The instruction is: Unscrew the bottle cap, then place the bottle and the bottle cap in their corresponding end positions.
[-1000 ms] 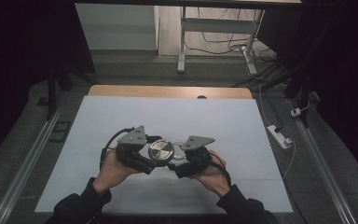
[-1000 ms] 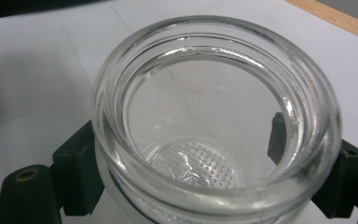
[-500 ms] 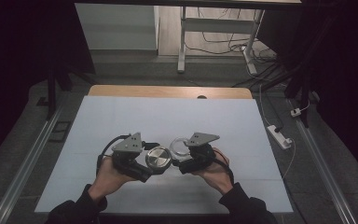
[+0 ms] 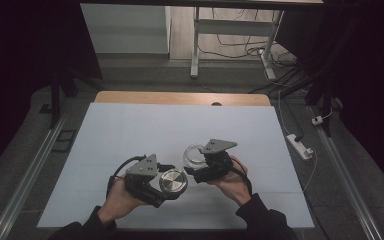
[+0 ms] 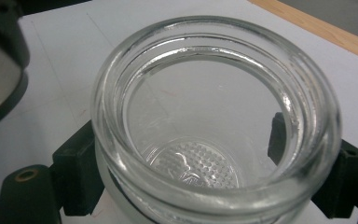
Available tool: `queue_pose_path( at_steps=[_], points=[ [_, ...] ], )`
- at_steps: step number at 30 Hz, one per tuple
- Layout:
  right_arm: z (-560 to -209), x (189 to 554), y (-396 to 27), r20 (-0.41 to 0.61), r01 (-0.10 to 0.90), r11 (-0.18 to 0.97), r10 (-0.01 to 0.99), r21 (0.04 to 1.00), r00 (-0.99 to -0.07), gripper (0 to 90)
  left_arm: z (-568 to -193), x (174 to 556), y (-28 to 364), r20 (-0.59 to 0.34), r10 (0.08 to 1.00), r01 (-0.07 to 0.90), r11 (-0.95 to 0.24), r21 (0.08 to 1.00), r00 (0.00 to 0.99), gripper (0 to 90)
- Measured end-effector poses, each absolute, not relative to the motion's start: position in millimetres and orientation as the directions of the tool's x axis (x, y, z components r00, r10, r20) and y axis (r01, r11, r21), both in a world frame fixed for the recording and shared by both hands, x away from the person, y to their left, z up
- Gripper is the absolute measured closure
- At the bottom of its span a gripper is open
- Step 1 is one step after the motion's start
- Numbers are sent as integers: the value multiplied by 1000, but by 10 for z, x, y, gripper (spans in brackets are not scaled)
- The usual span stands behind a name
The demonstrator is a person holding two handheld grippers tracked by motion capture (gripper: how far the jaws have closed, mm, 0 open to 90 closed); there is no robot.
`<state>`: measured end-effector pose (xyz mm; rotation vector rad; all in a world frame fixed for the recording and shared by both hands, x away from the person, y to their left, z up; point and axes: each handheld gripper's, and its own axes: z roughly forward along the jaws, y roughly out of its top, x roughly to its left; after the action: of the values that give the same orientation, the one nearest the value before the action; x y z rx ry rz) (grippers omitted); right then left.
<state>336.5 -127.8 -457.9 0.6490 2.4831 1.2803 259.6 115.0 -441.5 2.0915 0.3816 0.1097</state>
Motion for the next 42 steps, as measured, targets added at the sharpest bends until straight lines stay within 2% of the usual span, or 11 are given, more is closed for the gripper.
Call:
queue_pose_path(
  at_steps=[31,42],
  points=[
    [-4587,3674,-1153,-27,279,496,524,822,-851,150,-4755,2618,924,-89,287,229,-502,834,954,191],
    [-4627,3847,-1086,-36,288,496,546,819,-837,150,-4919,2710,848,-47,320,220,-531,818,946,191]
  ],
)
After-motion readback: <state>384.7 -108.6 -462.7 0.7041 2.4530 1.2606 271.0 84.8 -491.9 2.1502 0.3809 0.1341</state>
